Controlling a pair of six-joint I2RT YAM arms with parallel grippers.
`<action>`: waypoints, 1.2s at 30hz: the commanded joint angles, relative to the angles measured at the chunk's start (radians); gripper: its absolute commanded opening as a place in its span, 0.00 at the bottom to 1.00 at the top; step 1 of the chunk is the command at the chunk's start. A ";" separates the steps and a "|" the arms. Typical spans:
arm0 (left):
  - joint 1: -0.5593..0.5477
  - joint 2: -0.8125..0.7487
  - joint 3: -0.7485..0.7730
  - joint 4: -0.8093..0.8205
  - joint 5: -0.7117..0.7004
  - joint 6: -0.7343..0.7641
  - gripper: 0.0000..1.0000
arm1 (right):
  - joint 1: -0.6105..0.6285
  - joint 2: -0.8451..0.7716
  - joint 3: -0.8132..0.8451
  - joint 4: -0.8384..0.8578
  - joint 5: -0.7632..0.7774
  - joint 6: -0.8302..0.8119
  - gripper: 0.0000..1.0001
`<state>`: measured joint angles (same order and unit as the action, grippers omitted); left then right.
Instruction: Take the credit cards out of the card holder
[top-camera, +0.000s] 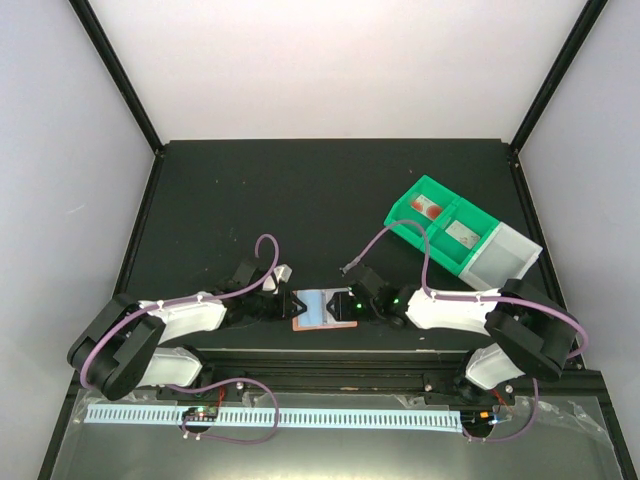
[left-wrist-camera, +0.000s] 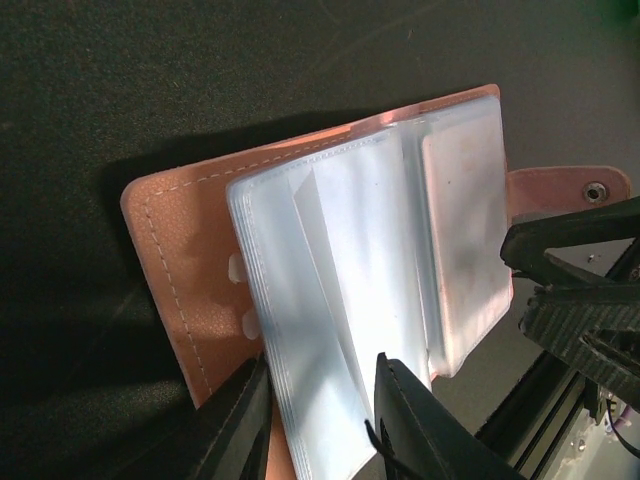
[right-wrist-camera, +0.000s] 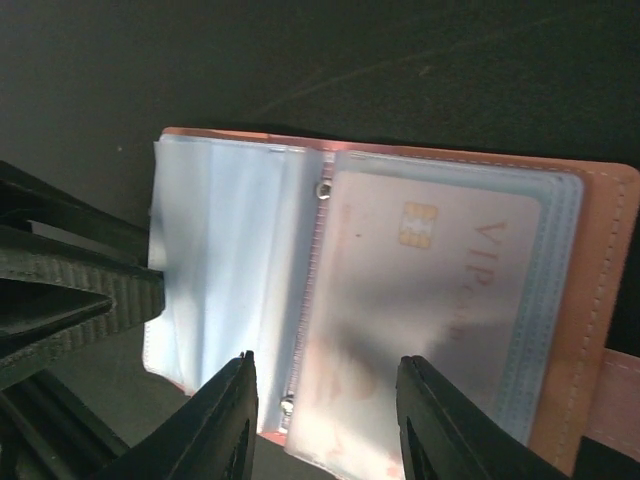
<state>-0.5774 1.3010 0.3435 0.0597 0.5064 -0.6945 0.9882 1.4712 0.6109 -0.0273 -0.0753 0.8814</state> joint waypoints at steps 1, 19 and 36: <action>-0.001 -0.014 -0.011 0.007 0.017 -0.007 0.30 | 0.007 -0.015 -0.006 0.069 -0.036 0.012 0.41; -0.004 -0.216 0.080 -0.126 0.077 -0.048 0.46 | 0.004 -0.058 -0.049 0.017 0.075 0.033 0.41; -0.034 0.085 0.076 0.163 0.236 -0.078 0.07 | 0.003 -0.011 -0.058 0.015 0.074 0.019 0.41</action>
<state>-0.6044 1.3239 0.3923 0.1493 0.6910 -0.7769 0.9878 1.4418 0.5632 -0.0204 -0.0250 0.8997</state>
